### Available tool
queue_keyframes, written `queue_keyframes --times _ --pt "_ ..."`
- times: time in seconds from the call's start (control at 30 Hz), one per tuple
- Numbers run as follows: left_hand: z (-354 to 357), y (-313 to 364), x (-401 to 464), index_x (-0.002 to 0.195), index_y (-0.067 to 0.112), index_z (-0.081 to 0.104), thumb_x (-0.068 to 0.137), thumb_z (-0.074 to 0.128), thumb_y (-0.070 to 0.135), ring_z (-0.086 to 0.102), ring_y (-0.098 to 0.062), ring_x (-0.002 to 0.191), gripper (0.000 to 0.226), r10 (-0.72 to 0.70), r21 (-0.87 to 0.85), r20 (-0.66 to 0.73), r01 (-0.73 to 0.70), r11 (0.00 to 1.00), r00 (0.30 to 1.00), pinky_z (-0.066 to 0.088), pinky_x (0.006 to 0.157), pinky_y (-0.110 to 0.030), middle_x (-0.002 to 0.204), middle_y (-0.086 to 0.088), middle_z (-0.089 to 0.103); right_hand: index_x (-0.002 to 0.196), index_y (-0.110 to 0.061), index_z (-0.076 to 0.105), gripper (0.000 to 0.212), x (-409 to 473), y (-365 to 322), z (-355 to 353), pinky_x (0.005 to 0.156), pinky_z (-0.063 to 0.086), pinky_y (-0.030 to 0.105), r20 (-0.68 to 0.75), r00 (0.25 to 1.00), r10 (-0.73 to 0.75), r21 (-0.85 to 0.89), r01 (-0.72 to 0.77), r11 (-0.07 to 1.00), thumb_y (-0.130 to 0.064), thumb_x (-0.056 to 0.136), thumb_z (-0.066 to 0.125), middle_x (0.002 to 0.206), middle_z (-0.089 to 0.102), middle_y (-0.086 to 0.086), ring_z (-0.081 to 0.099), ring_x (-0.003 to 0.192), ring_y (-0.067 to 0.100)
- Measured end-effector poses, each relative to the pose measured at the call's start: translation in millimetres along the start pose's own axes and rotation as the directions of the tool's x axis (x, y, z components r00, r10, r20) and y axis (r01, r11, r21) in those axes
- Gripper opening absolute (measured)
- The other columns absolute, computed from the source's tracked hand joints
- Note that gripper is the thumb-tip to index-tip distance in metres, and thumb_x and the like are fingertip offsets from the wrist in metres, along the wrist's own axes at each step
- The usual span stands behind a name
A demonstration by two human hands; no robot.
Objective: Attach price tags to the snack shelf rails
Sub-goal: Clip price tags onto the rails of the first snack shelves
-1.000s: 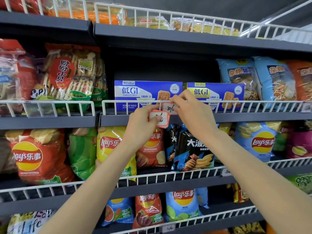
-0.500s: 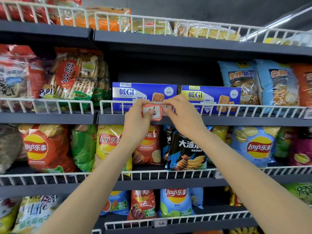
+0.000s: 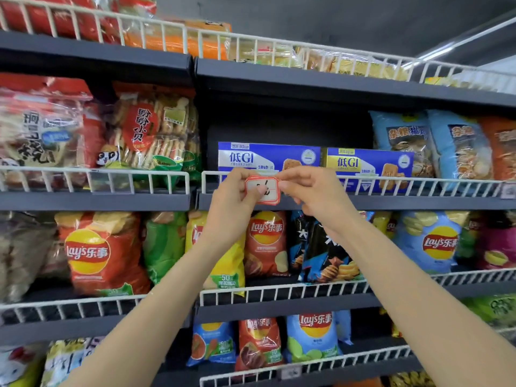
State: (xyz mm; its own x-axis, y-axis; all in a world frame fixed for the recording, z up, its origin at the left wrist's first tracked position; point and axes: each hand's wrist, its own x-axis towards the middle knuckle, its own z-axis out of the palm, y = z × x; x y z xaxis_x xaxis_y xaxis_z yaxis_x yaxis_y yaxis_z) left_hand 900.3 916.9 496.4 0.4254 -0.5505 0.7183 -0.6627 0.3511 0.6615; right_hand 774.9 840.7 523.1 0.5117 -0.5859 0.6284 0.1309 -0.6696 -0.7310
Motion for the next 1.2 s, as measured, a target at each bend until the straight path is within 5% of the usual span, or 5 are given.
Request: queue_keyframes --times 0.43,0.67,0.87,1.1,1.2 --pt "-139.0 -46.9 5.6 0.101 0.019 0.055 0.092 0.054 0.014 0.062 -0.013 0.086 0.011 0.170 0.042 0.105 -0.175 0.984 0.980 0.052 0.080 -0.040 0.090 0.006 0.064 0.094 -0.008 0.072 0.013 -10.2 -39.0 146.8 0.057 0.044 0.009 -0.282 0.958 0.057 0.078 -0.036 0.996 -0.010 0.081 0.070 0.082 0.071 0.001 0.064 0.070 0.001" --pt "-191.9 -57.2 -6.3 0.111 0.015 0.056 0.092 0.053 0.011 0.059 -0.016 0.079 0.020 0.144 0.106 -0.019 -0.141 0.984 0.989 0.041 0.068 -0.024 0.088 0.002 0.063 0.089 -0.011 0.071 0.007 -15.2 -67.0 191.8 0.049 0.038 0.009 -0.237 0.971 -0.029 -0.038 0.021 0.999 -0.011 0.086 0.065 0.066 0.063 -0.006 0.053 0.055 -0.003" --pt "-225.9 -70.5 -9.7 0.114 0.013 0.056 0.092 0.053 0.010 0.051 -0.015 0.067 0.023 0.007 0.152 -0.117 0.010 0.988 0.993 0.030 0.055 -0.025 0.079 -0.001 0.060 0.091 -0.009 0.064 0.007 -9.4 -72.8 217.0 0.043 0.049 0.020 -0.254 0.967 -0.004 -0.033 -0.004 0.999 -0.011 0.092 0.056 0.074 0.067 0.012 0.061 0.063 0.011" --pt "-237.6 -74.8 -7.1 0.129 0.009 0.050 0.092 0.054 0.014 0.055 -0.020 0.100 0.037 -0.082 0.218 -0.058 0.093 0.972 0.995 0.034 0.074 -0.019 0.122 -0.010 0.060 0.087 -0.009 0.061 0.006 -1.7 -69.7 231.6 0.046 0.051 0.019 -0.287 0.957 -0.029 -0.092 0.002 0.996 -0.010 0.091 0.057 0.079 0.070 0.012 0.067 0.069 0.016" --pt "-238.1 -77.7 -9.0 0.122 0.016 0.055 0.091 0.056 0.017 0.058 -0.020 0.108 0.031 -0.048 0.117 -0.021 0.051 0.992 0.999 0.046 0.096 -0.038 0.116 -0.004 0.064 0.089 -0.009 0.062 0.005 -1.2 -69.3 233.2 0.047 0.053 0.022 -0.343 0.938 -0.044 -0.100 0.010 0.995 -0.010 0.091 0.057 0.079 0.069 0.009 0.066 0.066 0.012"
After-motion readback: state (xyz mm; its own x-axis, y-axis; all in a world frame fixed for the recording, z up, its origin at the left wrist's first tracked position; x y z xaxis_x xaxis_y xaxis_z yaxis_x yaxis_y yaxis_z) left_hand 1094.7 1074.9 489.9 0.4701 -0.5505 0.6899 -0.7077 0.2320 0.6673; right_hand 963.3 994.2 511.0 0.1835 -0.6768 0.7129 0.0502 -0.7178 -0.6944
